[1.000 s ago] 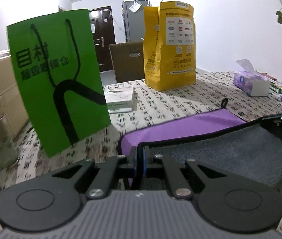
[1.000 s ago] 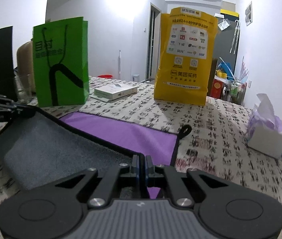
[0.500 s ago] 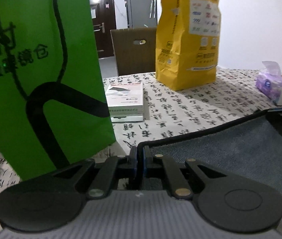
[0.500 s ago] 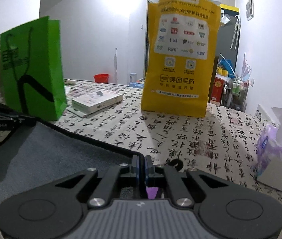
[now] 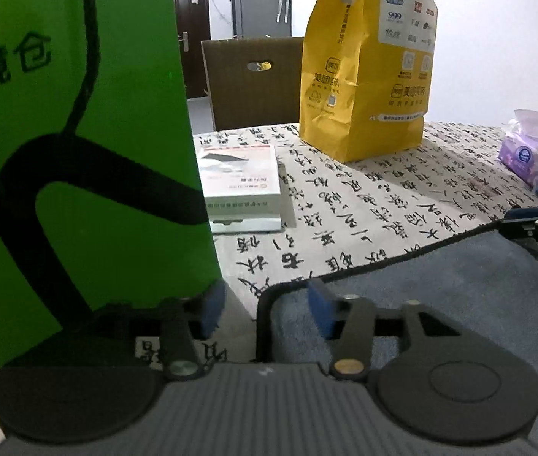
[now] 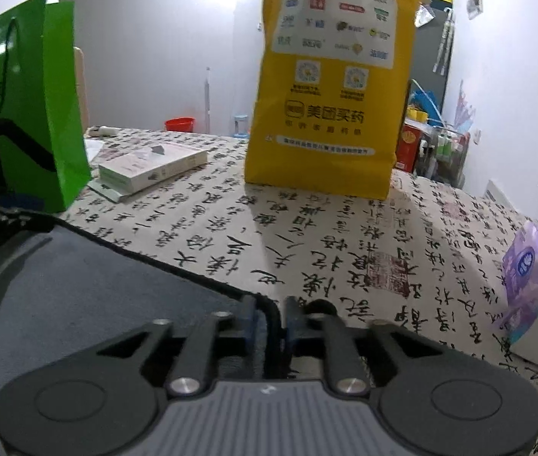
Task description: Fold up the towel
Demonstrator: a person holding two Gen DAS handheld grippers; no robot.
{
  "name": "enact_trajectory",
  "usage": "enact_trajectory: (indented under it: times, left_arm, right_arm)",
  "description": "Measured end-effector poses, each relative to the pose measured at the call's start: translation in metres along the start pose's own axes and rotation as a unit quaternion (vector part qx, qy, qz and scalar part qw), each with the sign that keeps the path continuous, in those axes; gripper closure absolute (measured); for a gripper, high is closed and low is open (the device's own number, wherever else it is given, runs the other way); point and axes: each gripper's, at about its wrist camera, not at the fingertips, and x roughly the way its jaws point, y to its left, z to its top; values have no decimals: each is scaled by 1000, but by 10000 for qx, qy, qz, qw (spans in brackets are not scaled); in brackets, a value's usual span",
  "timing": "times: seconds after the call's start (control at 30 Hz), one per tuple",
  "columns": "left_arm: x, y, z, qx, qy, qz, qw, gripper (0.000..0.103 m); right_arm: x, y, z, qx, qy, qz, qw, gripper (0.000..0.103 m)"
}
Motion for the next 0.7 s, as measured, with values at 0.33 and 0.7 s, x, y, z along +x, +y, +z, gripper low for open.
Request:
enact_trajectory:
  times: [0.33,0.7]
  left_arm:
    - [-10,-2,4,31,-100,135,9999,15]
    - [-56,-4,-3,-102,-168,328,9993,4]
  right_arm:
    - [-9,-6,3,216,-82,-35,9997,26]
    - [-54,-2,-3,401,-198,-24,9990,20]
